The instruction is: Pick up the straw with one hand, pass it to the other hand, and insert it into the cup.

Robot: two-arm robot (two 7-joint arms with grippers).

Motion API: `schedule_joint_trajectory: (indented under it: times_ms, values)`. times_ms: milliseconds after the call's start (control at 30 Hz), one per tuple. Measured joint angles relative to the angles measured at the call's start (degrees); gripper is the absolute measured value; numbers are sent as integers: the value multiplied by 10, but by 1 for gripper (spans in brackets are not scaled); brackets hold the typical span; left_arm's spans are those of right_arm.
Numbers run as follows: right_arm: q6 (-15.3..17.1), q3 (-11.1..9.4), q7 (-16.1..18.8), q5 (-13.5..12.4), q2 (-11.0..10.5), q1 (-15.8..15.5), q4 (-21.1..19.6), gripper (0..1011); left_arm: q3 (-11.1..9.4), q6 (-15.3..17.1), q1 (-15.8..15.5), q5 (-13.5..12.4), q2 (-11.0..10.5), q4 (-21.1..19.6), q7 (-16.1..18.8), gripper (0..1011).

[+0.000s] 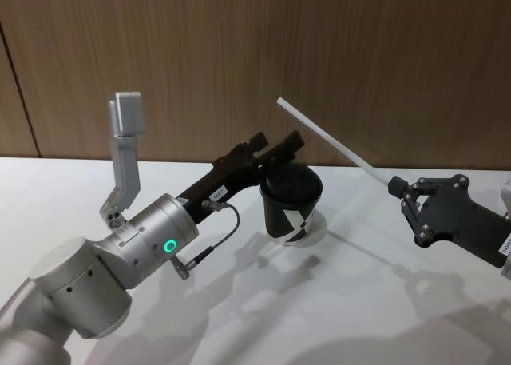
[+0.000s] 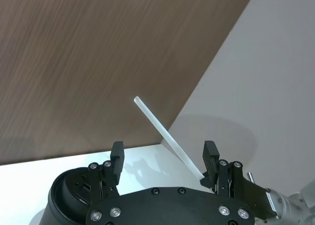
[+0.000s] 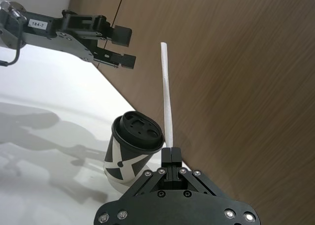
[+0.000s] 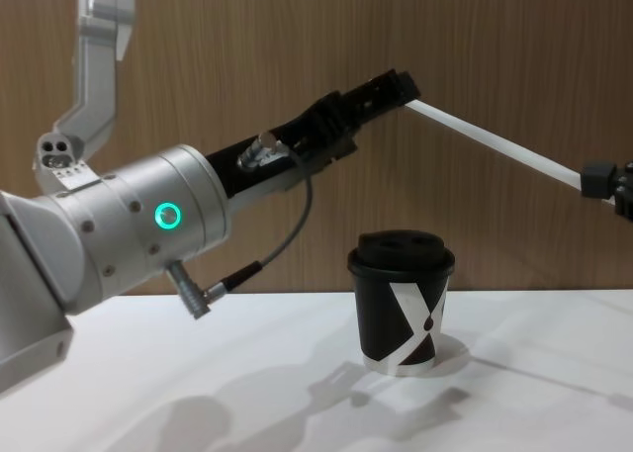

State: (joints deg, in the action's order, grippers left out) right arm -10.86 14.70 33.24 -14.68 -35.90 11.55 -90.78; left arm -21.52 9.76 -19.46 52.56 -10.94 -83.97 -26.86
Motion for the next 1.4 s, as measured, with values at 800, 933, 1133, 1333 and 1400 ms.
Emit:
schedule_joint_trajectory:
  times_ms: [800,933,1133,1333,1400]
  values:
    - [0,0,0,0,0,0,0,0,-22,24,-50,45,52,87,1,1003]
    - [0,0,0,0,0,0,0,0,-24,24,-55,52,60,96,-1,1003]
    - [0,0,0,0,0,0,0,0,-25,19,-61,59,69,106,-4,1003]
    - [0,0,0,0,0,0,0,0,-27,13,-66,65,76,114,-7,1003]
    - [0,0,0,0,0,0,0,0,-28,12,-67,67,77,116,-8,1003]
